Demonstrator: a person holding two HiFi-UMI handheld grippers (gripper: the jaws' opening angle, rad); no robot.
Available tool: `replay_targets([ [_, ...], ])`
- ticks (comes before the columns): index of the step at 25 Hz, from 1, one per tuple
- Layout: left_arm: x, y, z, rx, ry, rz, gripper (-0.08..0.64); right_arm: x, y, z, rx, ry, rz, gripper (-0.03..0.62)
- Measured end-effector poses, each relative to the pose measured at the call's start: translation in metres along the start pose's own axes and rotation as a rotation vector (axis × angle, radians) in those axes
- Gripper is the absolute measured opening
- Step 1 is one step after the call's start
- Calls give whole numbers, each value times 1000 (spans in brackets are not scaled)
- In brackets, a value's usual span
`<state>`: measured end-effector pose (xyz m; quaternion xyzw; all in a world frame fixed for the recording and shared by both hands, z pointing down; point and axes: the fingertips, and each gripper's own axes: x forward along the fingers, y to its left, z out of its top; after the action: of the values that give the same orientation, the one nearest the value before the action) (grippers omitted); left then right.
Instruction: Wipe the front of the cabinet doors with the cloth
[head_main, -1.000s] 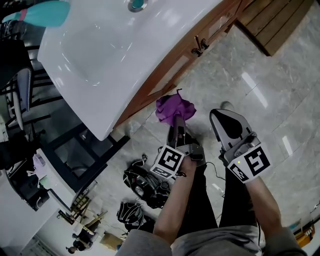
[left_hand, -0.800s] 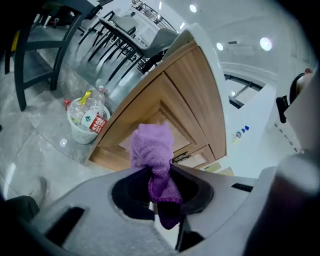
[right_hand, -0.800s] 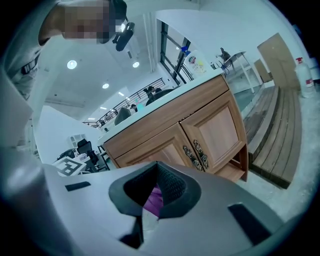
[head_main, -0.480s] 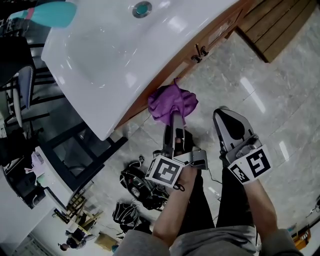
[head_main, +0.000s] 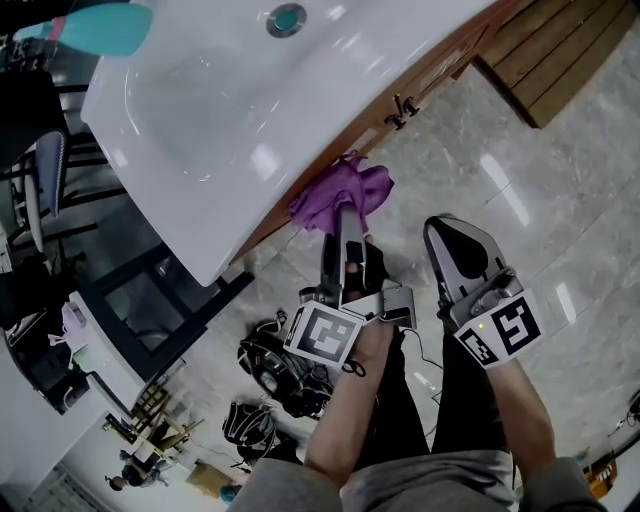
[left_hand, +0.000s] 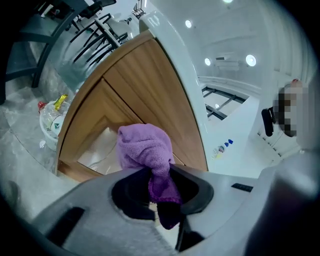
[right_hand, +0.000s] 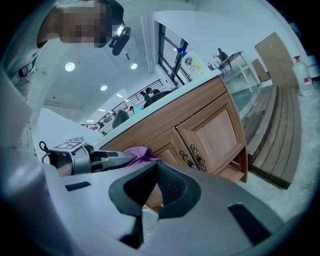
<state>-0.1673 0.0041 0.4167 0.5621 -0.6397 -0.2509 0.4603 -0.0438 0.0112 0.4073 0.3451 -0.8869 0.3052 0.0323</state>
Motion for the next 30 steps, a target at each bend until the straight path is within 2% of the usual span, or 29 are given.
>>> replay_targets([
  [11,32,-5,14,-51,-58,-31,77,14,-7,10,-24,1,19,9],
  [14,35,-2,15,-60,-59,-24,77,18,-11,12,-24,-1,17,9],
  [20,44,10,9,-128,-62,-10,77,21,-23,5,-14,12,4,9],
  [25,51,40,4,-199,-55,49,77,23,-28,0,-8,26,-3,9],
  [30,56,49,2,-176,-52,51,77,27,-35,-3,-6,32,-9,9],
])
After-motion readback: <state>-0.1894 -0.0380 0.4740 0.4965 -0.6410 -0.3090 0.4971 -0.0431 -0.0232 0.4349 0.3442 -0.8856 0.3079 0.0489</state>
